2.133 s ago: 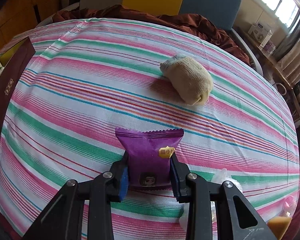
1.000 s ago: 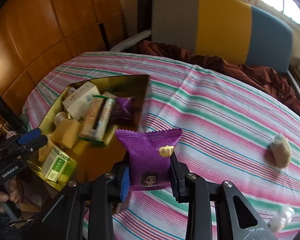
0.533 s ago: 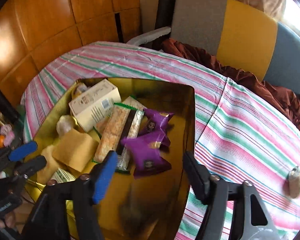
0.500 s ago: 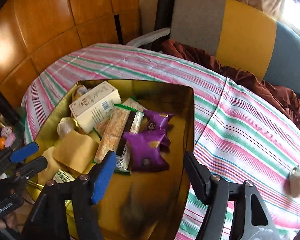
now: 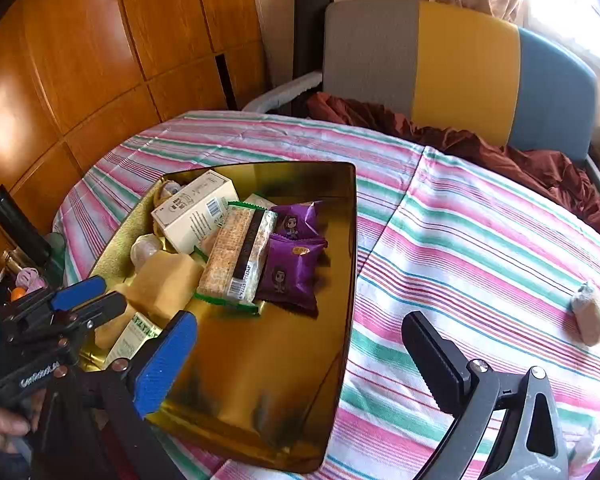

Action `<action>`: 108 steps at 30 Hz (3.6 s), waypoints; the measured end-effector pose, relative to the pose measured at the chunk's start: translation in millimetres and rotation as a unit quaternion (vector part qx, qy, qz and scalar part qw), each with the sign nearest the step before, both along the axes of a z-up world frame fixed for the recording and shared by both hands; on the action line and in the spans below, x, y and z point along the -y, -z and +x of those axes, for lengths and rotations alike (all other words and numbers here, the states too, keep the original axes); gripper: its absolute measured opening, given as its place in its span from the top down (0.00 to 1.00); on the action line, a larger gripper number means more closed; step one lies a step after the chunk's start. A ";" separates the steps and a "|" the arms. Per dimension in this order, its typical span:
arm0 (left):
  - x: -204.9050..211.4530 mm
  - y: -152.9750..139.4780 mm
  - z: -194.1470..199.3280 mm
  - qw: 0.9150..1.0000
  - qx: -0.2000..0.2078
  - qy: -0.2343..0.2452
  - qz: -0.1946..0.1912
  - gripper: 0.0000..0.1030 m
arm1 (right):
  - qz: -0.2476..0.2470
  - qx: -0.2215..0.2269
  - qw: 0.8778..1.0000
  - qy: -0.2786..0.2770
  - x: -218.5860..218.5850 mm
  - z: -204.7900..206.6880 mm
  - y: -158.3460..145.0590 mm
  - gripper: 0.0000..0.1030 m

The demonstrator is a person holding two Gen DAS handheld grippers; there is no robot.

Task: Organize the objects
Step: 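Lower the purple snack packet into the gold tray and open the right gripper, then move both grippers back to the beige knit roll and plastic bag, then grasp the beige knit roll with the left gripper and lift it, then grasp the clear plastic bag with the right gripper while the left gripper holds the knit roll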

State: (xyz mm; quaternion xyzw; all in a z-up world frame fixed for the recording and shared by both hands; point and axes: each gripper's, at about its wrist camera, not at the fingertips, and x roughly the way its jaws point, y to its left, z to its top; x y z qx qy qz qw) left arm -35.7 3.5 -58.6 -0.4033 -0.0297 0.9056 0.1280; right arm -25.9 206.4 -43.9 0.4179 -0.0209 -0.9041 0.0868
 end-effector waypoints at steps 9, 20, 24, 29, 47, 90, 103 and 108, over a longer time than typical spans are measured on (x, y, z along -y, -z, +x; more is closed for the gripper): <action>-16.3 -9.0 6.8 0.999 -0.014 0.030 -0.010 0.55 | -0.009 0.019 0.999 0.031 -46.1 23.3 0.9 0.00; -46.9 -17.2 12.4 0.996 -0.022 0.080 -0.005 0.54 | -0.095 0.004 0.977 0.189 -195.0 68.5 -14.7 0.00; -61.6 -21.9 14.1 0.994 -0.028 0.101 0.000 0.55 | -0.125 -0.010 0.952 0.279 -264.4 93.1 -19.0 0.00; -89.4 -27.4 16.2 0.990 -0.030 0.138 -0.003 0.55 | -0.142 -0.038 0.902 0.405 -334.3 140.1 -8.1 0.00; -235.4 -31.1 21.8 0.957 0.012 0.289 0.010 0.54 | -0.190 0.014 0.855 0.483 -364.9 155.6 14.2 0.00; -459.6 60.5 -70.1 0.926 0.075 0.361 -0.082 0.30 | -0.278 -0.008 0.864 0.420 -367.2 147.5 15.6 0.00; -329.2 51.3 8.6 0.944 0.072 0.319 -0.052 0.30 | -0.262 0.066 0.864 0.425 -368.4 133.3 36.8 0.00; -301.7 51.4 29.6 0.946 0.054 0.317 -0.038 0.30 | -0.250 0.081 0.866 0.426 -368.1 130.7 39.4 0.00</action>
